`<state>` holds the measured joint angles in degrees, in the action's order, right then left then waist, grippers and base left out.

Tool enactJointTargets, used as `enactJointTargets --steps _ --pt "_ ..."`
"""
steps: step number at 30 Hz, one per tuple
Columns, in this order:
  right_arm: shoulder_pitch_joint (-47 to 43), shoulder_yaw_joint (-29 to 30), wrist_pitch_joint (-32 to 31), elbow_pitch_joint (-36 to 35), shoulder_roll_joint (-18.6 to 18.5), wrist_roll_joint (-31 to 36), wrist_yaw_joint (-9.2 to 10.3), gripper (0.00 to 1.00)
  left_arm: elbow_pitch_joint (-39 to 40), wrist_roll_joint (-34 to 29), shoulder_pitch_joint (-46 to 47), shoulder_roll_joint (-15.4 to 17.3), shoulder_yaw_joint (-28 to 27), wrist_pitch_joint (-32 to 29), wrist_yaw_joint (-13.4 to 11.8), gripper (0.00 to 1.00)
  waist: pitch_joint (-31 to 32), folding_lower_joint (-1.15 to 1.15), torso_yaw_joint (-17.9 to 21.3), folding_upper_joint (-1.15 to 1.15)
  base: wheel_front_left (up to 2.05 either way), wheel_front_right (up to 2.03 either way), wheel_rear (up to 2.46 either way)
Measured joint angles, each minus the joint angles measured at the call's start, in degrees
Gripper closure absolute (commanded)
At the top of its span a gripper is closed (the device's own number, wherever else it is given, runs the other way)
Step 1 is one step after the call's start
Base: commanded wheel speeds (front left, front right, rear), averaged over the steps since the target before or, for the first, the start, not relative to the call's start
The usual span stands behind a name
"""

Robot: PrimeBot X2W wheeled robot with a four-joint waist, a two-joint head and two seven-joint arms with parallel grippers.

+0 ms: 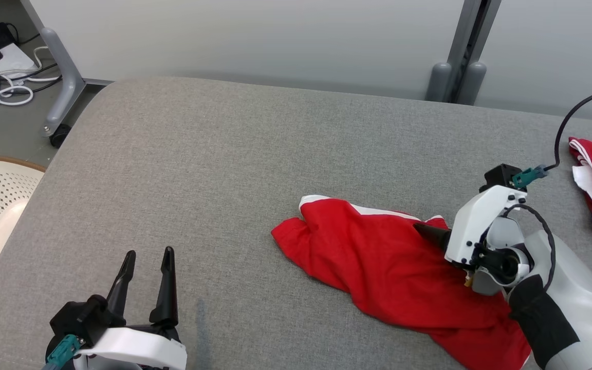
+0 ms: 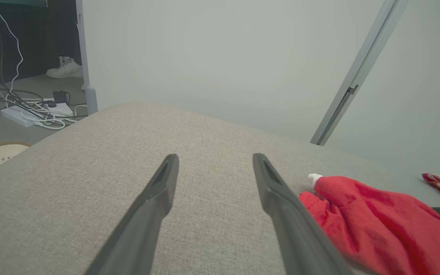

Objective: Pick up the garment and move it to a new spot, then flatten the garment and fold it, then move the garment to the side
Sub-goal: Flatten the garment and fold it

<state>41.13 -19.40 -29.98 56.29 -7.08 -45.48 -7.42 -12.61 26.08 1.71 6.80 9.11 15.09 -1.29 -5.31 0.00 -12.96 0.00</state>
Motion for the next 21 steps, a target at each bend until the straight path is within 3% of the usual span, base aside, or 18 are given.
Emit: enactJointTargets --steps 1,2,3,4,13,21 --pt "0.2 0.1 0.4 0.0 0.2 0.0 0.00 0.00 -0.1 -0.2 0.0 0.0 -0.2 0.0 0.2 0.00 -0.1 0.00 -0.1 0.00 0.00 0.00 0.00" --pt "0.5 0.1 0.9 -0.1 0.5 0.0 0.00 0.08 -0.1 -0.3 0.1 0.0 -0.2 0.0 0.2 0.00 -0.1 0.00 -0.1 0.00 0.00 0.00 0.00" --pt "0.7 0.1 1.4 -0.2 0.7 0.0 0.00 0.60 -0.1 -0.3 0.1 -0.1 -0.4 0.0 0.2 0.00 -0.1 0.00 -0.1 0.00 0.00 0.00 0.00" --pt "0.7 0.0 1.9 -0.4 0.9 0.0 0.00 1.00 -0.2 -0.4 0.2 -0.1 -0.5 0.0 0.2 0.00 -0.1 0.00 0.0 0.00 0.00 0.00 0.00" --pt "0.6 -1.6 6.3 -3.8 0.9 -0.4 0.00 1.00 -0.6 -1.0 0.3 0.0 -1.2 0.0 0.7 0.00 0.7 0.00 1.5 0.00 0.00 0.00 0.00" --pt "-3.5 -3.8 11.9 -14.6 -1.5 -3.6 0.00 1.00 -0.8 -1.3 -0.2 0.5 -1.4 0.0 0.7 0.00 2.6 0.00 4.3 0.00 0.00 0.00 0.00"
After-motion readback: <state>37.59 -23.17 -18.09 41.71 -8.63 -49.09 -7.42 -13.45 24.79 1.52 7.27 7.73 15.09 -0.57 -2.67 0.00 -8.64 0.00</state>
